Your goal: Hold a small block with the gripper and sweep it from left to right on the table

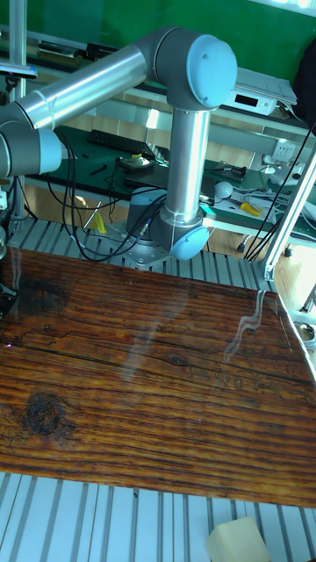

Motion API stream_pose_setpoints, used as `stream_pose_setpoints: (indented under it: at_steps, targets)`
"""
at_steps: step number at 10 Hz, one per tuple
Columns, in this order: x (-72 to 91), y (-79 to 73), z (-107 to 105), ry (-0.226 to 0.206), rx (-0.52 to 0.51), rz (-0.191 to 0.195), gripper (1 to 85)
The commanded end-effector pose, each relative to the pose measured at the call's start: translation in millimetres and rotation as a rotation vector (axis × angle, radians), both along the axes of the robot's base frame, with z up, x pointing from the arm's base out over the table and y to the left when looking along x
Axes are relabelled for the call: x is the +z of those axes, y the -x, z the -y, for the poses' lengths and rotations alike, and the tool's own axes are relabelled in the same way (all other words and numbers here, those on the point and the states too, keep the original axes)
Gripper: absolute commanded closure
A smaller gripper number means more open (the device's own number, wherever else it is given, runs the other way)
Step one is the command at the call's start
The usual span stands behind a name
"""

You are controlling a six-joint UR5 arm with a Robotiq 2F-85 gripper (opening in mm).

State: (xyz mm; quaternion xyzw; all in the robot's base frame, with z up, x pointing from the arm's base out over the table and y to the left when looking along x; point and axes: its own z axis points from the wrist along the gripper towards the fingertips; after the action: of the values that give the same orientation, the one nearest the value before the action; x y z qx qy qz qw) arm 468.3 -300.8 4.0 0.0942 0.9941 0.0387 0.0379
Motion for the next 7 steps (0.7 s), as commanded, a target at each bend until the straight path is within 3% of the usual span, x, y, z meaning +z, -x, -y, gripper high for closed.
stream_pose_setpoints:
  at_steps: [1, 7]
  targets:
    - [0.5, -7.6, 3.2, 0.003, -0.008, 0.033, 84.7]
    - [3.8, -13.5, 9.0, 0.024, -0.009, 0.062, 84.7]
